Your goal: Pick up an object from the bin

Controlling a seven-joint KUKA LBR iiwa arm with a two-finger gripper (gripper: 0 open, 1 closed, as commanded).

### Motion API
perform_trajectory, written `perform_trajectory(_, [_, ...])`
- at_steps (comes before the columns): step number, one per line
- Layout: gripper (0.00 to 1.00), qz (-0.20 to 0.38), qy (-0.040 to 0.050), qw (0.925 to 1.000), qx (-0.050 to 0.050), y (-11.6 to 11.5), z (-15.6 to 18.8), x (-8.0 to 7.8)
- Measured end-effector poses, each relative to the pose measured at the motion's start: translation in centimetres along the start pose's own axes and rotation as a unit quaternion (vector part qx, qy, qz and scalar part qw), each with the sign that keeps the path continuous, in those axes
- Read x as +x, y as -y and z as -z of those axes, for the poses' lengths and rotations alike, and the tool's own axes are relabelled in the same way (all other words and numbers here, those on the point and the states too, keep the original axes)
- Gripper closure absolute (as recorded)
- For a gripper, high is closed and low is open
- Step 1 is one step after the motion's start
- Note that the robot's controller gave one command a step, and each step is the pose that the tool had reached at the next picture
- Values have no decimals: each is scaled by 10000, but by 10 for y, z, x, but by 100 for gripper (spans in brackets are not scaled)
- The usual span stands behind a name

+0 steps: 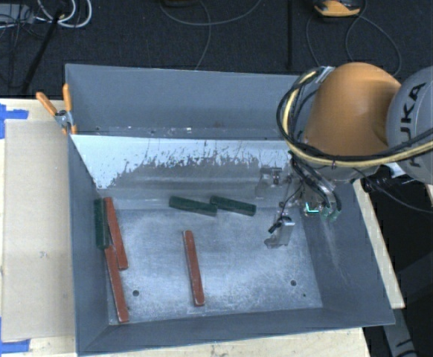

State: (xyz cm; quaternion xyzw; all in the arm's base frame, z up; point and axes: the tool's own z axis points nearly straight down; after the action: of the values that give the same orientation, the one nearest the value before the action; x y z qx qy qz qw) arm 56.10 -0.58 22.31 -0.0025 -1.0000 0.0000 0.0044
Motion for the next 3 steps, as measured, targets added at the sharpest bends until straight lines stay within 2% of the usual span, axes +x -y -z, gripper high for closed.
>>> perform_trajectory(1, [0,-583,22,9983,-10,-47,-33,9])
perform_trajectory(2, [0,-473,36,9989,-1,-79,-148,-50])
perform_trajectory(3, [0,-702,60,9975,-6,-118,-151,-42])
